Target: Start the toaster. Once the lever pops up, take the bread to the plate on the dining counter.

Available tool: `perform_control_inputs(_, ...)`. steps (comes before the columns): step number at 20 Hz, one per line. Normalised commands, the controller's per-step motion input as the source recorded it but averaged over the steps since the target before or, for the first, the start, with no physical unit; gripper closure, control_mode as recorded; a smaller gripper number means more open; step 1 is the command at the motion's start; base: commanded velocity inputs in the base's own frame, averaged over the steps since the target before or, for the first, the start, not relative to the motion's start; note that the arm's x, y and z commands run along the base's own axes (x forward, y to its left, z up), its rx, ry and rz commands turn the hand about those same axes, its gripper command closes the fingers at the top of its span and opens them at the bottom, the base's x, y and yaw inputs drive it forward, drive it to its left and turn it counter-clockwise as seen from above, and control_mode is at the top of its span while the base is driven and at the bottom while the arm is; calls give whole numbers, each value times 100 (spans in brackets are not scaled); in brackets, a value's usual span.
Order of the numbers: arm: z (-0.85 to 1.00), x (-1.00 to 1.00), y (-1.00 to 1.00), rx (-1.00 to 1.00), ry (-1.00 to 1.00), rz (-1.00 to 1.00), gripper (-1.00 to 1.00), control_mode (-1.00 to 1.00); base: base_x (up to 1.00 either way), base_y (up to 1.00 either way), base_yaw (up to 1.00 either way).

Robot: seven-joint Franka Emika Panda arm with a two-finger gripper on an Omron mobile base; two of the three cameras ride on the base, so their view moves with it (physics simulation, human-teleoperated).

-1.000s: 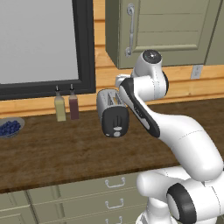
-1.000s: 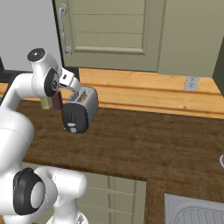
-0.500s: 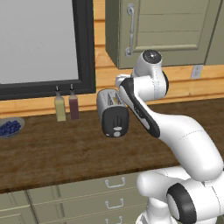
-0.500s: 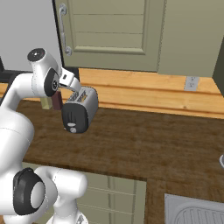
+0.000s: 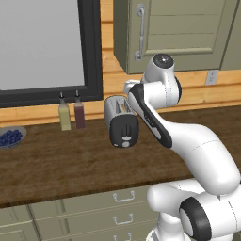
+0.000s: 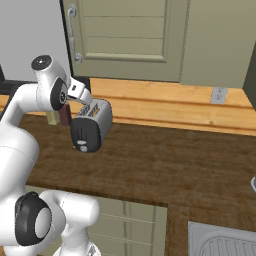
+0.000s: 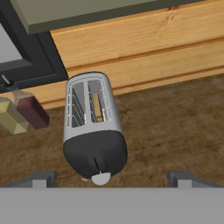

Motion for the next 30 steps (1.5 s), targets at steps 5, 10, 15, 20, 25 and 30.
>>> perform_control_inputs(5, 0, 0, 0, 0, 0, 0, -100, -100, 0, 0, 0)
perform_control_inputs(10, 0, 0, 0, 0, 0, 0, -100, -100, 0, 0, 0)
perform_control_inputs(15, 0, 0, 0, 0, 0, 0, -100, -100, 0, 0, 0)
perform_control_inputs(20, 0, 0, 0, 0, 0, 0, -100, -100, 0, 0, 0)
perform_control_inputs(25, 0, 0, 0, 0, 0, 0, -100, -100, 0, 0, 0)
perform_control_inputs(30, 0, 0, 0, 0, 0, 0, -100, -100, 0, 0, 0)
